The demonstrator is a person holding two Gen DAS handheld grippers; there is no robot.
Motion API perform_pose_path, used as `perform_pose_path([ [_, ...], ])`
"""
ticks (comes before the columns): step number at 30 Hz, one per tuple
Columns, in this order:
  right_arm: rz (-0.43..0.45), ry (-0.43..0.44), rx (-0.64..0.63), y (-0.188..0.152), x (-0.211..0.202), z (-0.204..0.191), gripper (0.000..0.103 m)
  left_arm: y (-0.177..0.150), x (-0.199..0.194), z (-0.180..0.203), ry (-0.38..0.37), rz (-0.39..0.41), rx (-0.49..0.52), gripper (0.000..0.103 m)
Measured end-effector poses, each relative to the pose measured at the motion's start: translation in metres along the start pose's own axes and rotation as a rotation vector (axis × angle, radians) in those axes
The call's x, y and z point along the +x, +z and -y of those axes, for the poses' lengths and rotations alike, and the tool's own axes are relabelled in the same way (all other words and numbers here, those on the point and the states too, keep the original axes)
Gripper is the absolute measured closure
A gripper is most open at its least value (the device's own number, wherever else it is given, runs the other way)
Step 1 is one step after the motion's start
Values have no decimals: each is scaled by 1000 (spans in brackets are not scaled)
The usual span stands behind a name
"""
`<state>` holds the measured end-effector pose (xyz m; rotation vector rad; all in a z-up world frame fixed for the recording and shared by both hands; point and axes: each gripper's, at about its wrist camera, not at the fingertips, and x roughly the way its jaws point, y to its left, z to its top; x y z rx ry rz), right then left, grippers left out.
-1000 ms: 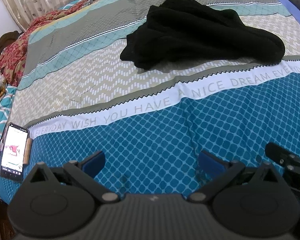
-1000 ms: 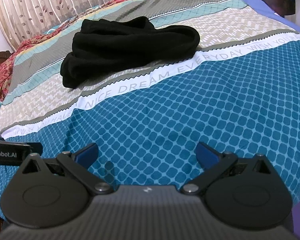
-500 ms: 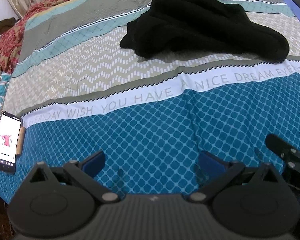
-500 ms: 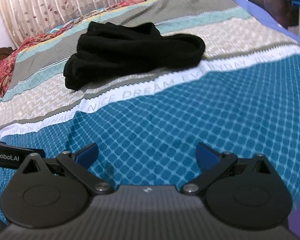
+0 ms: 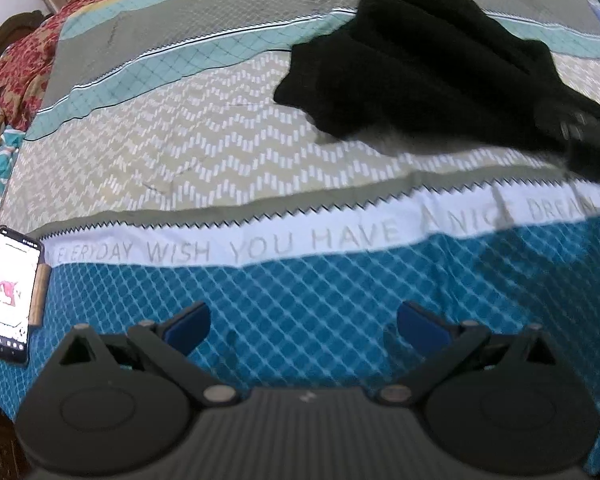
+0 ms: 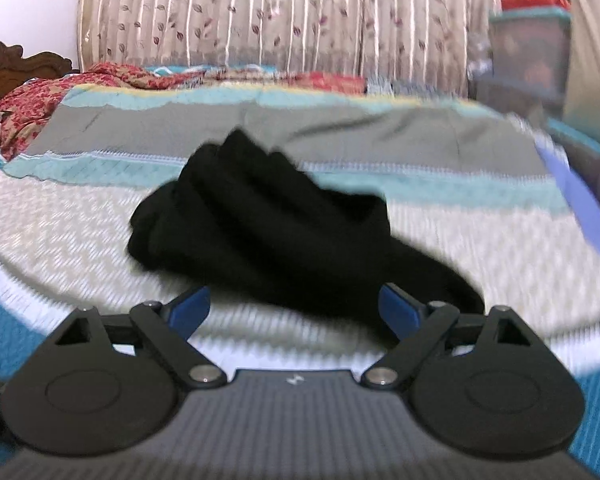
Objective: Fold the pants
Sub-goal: 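Grasp the black pants with the right gripper and lift them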
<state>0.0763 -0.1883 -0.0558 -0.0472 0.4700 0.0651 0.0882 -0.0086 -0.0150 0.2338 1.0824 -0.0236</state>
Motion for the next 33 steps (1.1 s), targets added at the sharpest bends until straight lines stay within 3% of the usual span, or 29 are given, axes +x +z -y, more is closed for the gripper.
perform_pose_path([
  [5, 33, -15, -108, 23, 41, -9, 10, 14, 10, -11, 8, -8, -24, 0],
  [13, -33, -30, -202, 34, 96, -29, 11, 22, 22, -20, 11, -24, -46, 0],
  [15, -47, -24, -251, 33, 100, -35, 43, 23, 25, -21, 11, -29, -49, 0],
  [18, -64, -8, -280, 35, 99, -41, 75, 24, 28, -23, 10, -32, -52, 0],
  [25, -53, 50, -160, 50, 69, -25, 84, 24, 29, -23, 5, -32, -50, 0],
  [33, 30, 217, -64, 66, 12, -12, 84, 23, 25, -25, 8, -24, -59, 0],
])
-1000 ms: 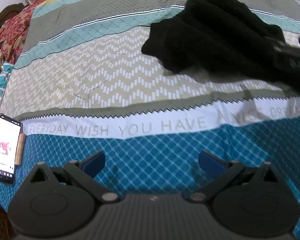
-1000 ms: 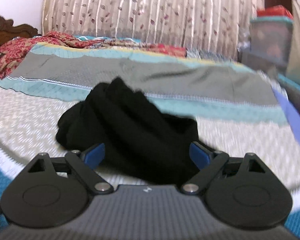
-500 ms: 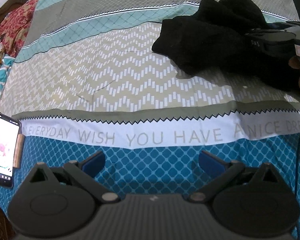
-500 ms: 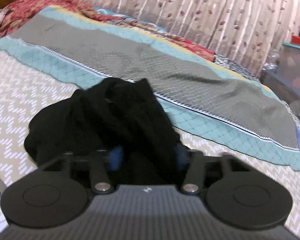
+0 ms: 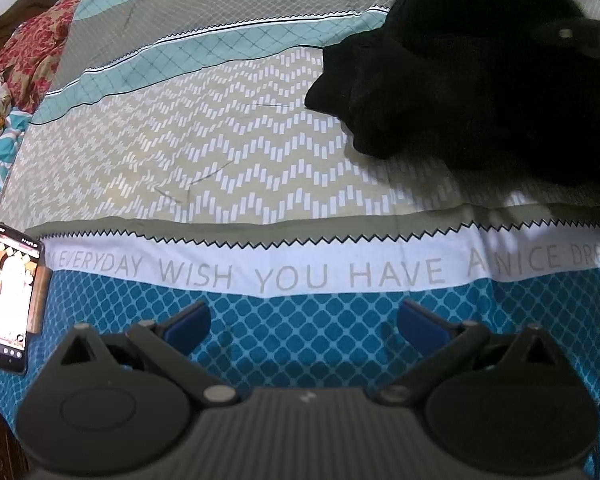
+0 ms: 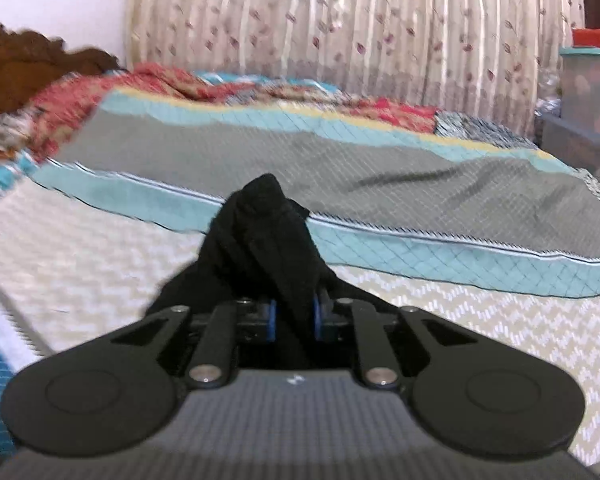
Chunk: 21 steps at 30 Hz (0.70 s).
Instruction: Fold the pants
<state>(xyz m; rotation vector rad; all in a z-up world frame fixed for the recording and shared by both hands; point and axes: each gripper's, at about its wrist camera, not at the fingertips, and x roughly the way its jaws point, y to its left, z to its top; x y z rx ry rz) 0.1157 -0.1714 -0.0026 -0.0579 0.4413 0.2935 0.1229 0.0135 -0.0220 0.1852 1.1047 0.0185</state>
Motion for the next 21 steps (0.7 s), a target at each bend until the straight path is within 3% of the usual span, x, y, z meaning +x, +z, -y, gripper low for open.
perform_pose_path([
  [2, 23, 58, 28, 0, -19, 1, 84, -2, -3, -3, -1, 9, -4, 0],
  [5, 42, 248, 108, -11, -55, 7, 84, -9, -8, -11, 26, 54, 0, 0],
  [6, 29, 328, 119, -20, -66, 8, 84, -13, -8, -14, 44, 67, 1, 0],
  [8, -11, 393, 120, -41, -79, 6, 81, -19, -3, -21, 76, 76, 0, 0],
  [11, -137, 365, 97, -69, -81, -1, 66, -27, 11, -30, 105, 41, -18, 0],
  [12, -146, 346, 110, -76, -83, 0, 58, -29, 15, -33, 104, 28, -28, 0],
  [14, -131, 328, 179, -81, -90, 8, 53, -34, 20, -38, 105, 17, -38, 0],
  [17, -86, 279, 289, -80, -97, 24, 52, -48, 30, -40, 149, 28, -19, 0],
  [21, -79, 228, 327, -73, -91, 31, 52, -62, 30, -33, 181, 106, 17, 0],
])
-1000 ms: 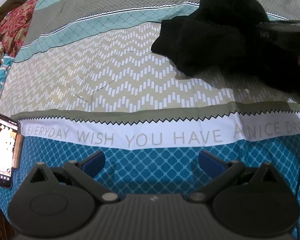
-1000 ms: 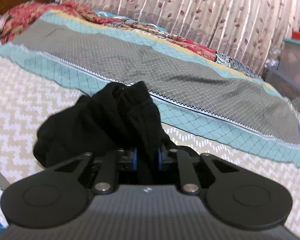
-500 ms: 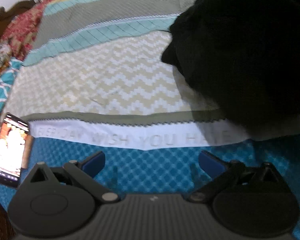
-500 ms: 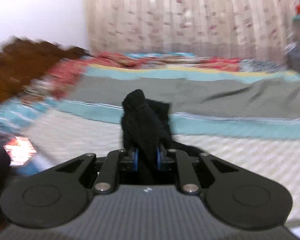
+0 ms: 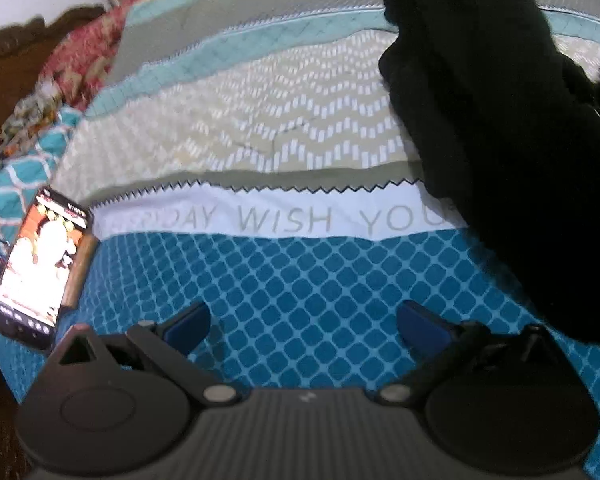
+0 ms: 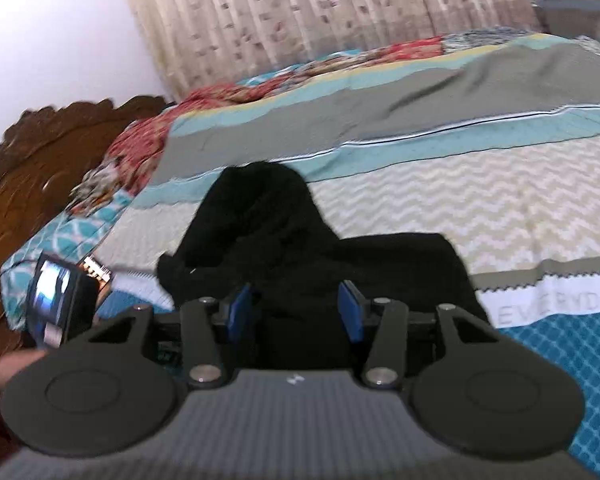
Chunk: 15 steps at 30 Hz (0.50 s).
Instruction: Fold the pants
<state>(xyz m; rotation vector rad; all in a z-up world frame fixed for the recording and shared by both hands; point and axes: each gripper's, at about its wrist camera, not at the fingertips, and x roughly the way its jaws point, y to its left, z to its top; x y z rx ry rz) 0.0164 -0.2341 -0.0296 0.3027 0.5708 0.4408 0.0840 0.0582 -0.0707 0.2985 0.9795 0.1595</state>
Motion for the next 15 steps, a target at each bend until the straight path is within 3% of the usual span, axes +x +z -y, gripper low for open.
perform_pose_path([
  [2, 9, 25, -18, 1, -2, -5, 51, -2, -1, 4, 17, 27, 41, 0],
  [4, 9, 84, -65, 2, 4, -20, 49, -6, 1, 1, -1, 53, 21, 0],
  [6, -13, 133, -119, 4, 18, -36, 39, -7, 6, -9, -51, 41, -44, 0],
  [9, -79, 164, -167, 3, 50, -51, 39, -11, 12, -33, -178, 8, -160, 0],
  [10, -106, 158, -175, 0, 63, -51, 43, -11, 11, -39, -205, -3, -166, 0],
  [11, -119, 149, -191, 0, 73, -51, 78, -8, 10, -41, -216, -27, -149, 0],
  [12, -120, 135, -184, 4, 77, -48, 86, -4, 7, -41, -228, -42, -123, 0],
  [15, 47, 66, -4, 33, 46, -4, 87, 10, -16, -46, -297, 48, -100, 0],
])
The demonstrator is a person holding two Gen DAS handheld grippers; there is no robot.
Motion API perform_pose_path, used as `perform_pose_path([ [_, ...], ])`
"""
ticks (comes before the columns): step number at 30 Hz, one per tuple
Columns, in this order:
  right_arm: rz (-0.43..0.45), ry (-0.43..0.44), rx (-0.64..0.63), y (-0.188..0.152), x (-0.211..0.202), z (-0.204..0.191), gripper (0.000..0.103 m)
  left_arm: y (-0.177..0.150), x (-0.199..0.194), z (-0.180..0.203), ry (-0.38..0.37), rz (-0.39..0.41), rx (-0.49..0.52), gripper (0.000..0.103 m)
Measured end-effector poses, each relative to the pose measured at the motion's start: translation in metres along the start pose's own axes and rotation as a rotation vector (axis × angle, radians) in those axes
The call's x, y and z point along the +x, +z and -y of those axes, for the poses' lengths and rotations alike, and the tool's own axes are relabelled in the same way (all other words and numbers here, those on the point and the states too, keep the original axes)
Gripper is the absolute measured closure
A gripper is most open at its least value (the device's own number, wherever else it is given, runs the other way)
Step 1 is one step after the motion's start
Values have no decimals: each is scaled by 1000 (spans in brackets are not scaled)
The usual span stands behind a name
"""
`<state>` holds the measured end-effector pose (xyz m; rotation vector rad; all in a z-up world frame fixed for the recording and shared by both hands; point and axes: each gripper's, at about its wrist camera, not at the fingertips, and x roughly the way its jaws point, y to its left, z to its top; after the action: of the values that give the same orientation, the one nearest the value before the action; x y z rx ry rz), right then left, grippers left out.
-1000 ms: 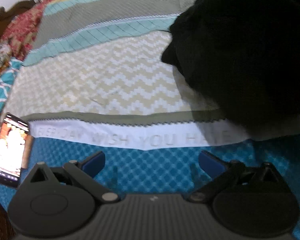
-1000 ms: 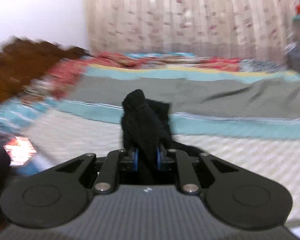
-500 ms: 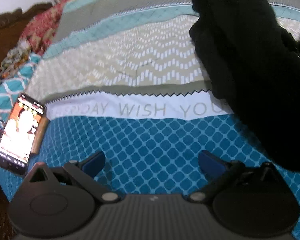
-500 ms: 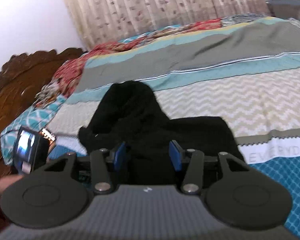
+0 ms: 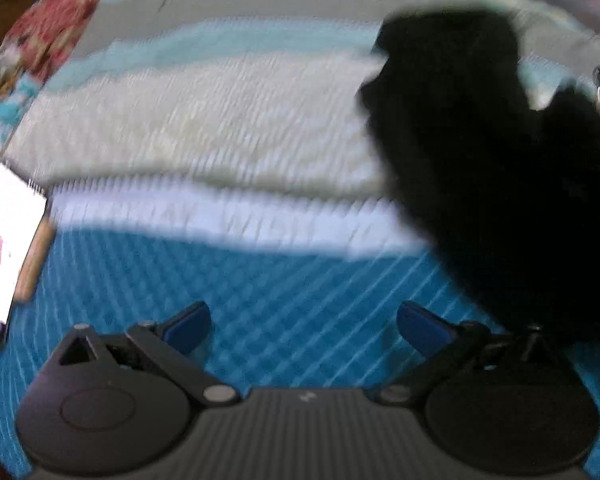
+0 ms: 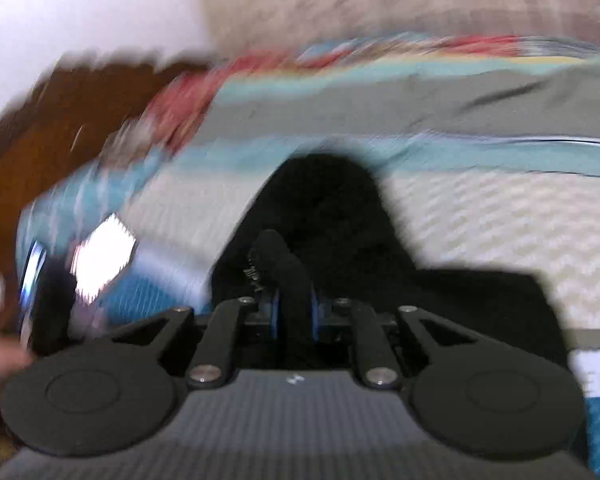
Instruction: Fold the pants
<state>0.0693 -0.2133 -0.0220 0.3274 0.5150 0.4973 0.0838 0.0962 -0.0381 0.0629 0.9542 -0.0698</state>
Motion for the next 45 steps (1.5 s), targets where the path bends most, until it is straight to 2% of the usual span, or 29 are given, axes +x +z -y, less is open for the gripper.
perform_pose_path([
  [1, 77, -57, 52, 12, -19, 18, 87, 8, -6, 2, -20, 28, 5, 0],
  [3, 218, -251, 123, 33, -62, 56, 87, 29, -10, 7, -70, 73, -2, 0],
  [5, 334, -476, 199, 47, -102, 93, 86, 50, -3, 12, -114, 79, -42, 0],
  [7, 402, -737, 222, 50, -128, 118, 75, 65, 13, 21, -157, 69, -57, 0],
  [8, 395, -832, 235, 48, -136, 128, 55, 68, 25, 27, -152, 61, -45, 0],
  [9, 377, -876, 252, 44, -144, 135, 41, 70, 38, 31, -125, 46, -42, 1],
  [10, 377, -885, 279, 35, -154, 139, 40, 70, 52, 35, -106, 22, -53, 4],
  [11, 376, -869, 299, 28, -160, 139, 40, 70, 63, 36, -124, -15, -83, 12],
  [13, 336, -775, 285, 12, -157, 126, 40, 71, 76, 30, -229, -77, -196, 12],
  [14, 293, -704, 233, 7, -151, 115, 40, 71, 75, 29, -247, -76, -237, 8],
  [16, 167, -538, 81, -7, -116, 76, 40, 72, 68, 28, -269, -50, -247, 7],
  [20, -39, -160, -112, -27, -47, 4, 29, 73, 45, 11, -305, 26, -274, 0],
  [22, -106, -47, -180, -30, -9, -22, 26, 76, 40, 1, -264, 49, -287, 0],
  [23, -133, -25, -203, -31, 7, -30, 27, 76, 38, -3, -241, 51, -284, 0],
  [24, -164, -12, -228, -28, 23, -35, 35, 75, 38, -7, -224, 47, -279, 0],
  [25, -191, -13, -254, -27, 39, -39, 53, 75, 38, -10, -214, 39, -279, 1],
  [26, -210, -28, -265, -23, 50, -35, 87, 74, 40, -12, -210, 30, -278, 1],
  [28, -177, -75, -206, -6, 50, -18, 88, 76, 47, -13, -213, 22, -275, 1],
  [31, -104, -42, -79, 15, 24, 5, 86, 84, 67, -8, -243, -8, -272, 5],
  [32, -95, -45, -46, 14, 13, 16, 80, 88, 76, -4, -262, -25, -271, 7],
  [33, -78, -74, -6, 13, 4, 29, 70, 92, 86, 1, -281, -42, -273, 13],
  [35, -14, -200, 78, 6, -24, 51, 59, 98, 104, 10, -287, -66, -302, 18],
  [37, 48, -379, 176, 1, -51, 81, 59, 103, 106, 19, -302, -23, -306, 39],
  [38, 78, -495, 226, -3, -63, 96, 57, 106, 109, 24, -358, -32, -302, 63],
  [39, 103, -595, 274, -9, -75, 110, 51, 108, 111, 27, -394, -47, -312, 92],
  [40, 126, -667, 335, -15, -86, 124, 47, 108, 111, 29, -410, -47, -324, 96],
  [42, 158, -758, 484, -28, -99, 154, 35, 108, 98, 30, -385, 8, -315, 97],
  [43, 165, -782, 553, -33, -106, 167, 35, 107, 89, 26, -384, 42, -316, 97],
  [45, 160, -764, 640, -43, -104, 185, 35, 102, 62, 6, -399, 121, -349, 97],
])
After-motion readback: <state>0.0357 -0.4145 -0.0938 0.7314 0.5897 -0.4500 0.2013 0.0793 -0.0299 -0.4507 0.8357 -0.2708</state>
